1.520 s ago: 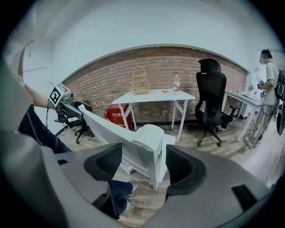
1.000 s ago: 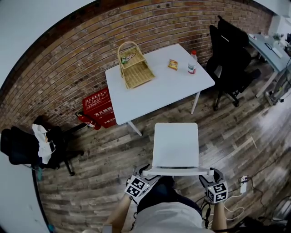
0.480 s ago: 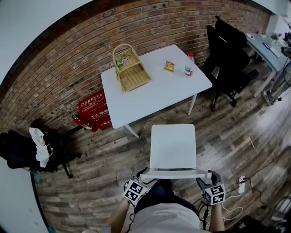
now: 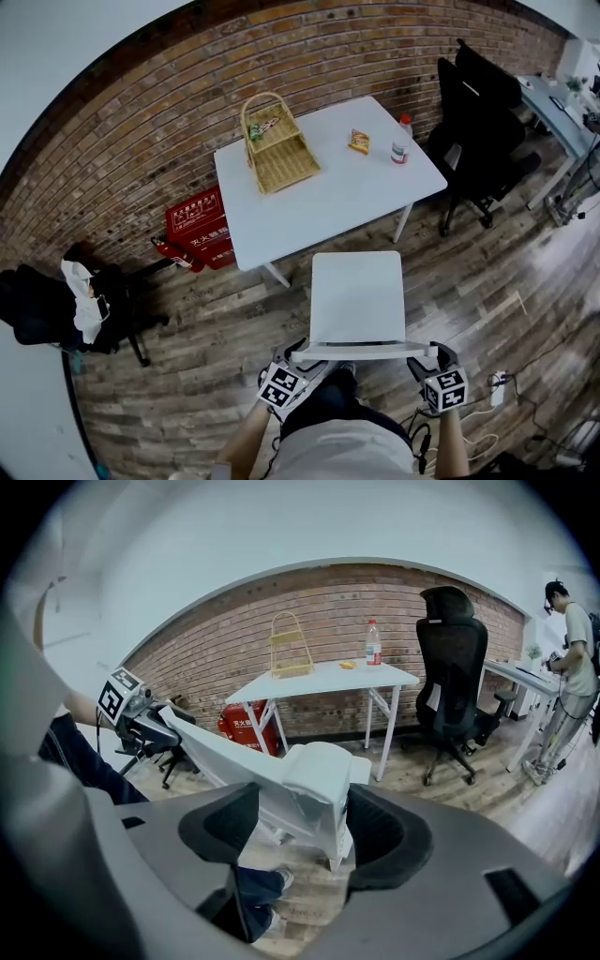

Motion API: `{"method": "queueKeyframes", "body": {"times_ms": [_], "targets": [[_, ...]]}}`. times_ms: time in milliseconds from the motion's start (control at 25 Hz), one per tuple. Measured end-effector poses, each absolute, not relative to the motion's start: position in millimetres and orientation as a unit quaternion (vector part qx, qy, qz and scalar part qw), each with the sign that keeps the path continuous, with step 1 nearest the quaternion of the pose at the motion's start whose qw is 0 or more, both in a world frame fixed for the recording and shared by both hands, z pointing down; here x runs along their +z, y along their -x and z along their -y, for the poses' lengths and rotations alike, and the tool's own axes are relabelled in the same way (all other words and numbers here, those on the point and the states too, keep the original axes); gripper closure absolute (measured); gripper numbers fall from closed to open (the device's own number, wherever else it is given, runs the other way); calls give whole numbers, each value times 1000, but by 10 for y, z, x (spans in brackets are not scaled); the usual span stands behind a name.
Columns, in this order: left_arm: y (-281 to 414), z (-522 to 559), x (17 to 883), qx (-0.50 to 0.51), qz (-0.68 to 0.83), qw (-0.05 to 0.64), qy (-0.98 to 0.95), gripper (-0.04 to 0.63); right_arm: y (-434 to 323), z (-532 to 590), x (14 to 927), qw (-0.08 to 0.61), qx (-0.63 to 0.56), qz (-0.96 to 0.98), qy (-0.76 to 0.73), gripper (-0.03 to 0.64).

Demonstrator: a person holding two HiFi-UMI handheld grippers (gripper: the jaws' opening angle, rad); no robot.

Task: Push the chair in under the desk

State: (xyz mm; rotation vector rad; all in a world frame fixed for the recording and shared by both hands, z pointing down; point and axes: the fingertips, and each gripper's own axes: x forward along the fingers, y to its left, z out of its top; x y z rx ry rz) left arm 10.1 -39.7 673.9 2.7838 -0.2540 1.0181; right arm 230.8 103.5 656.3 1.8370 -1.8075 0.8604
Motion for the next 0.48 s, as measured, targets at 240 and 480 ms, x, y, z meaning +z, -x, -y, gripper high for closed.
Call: {"method": "queueKeyframes", "body": {"times_ms": [240, 480], "targets": [[-181, 640, 6737, 340, 93, 90, -932, 259, -2418, -730, 6552, 216, 307, 658, -653, 319], [-261, 862, 6736, 340, 104, 93, -930, 259, -2543, -469, 6565, 216, 301, 661, -653, 319]]}}
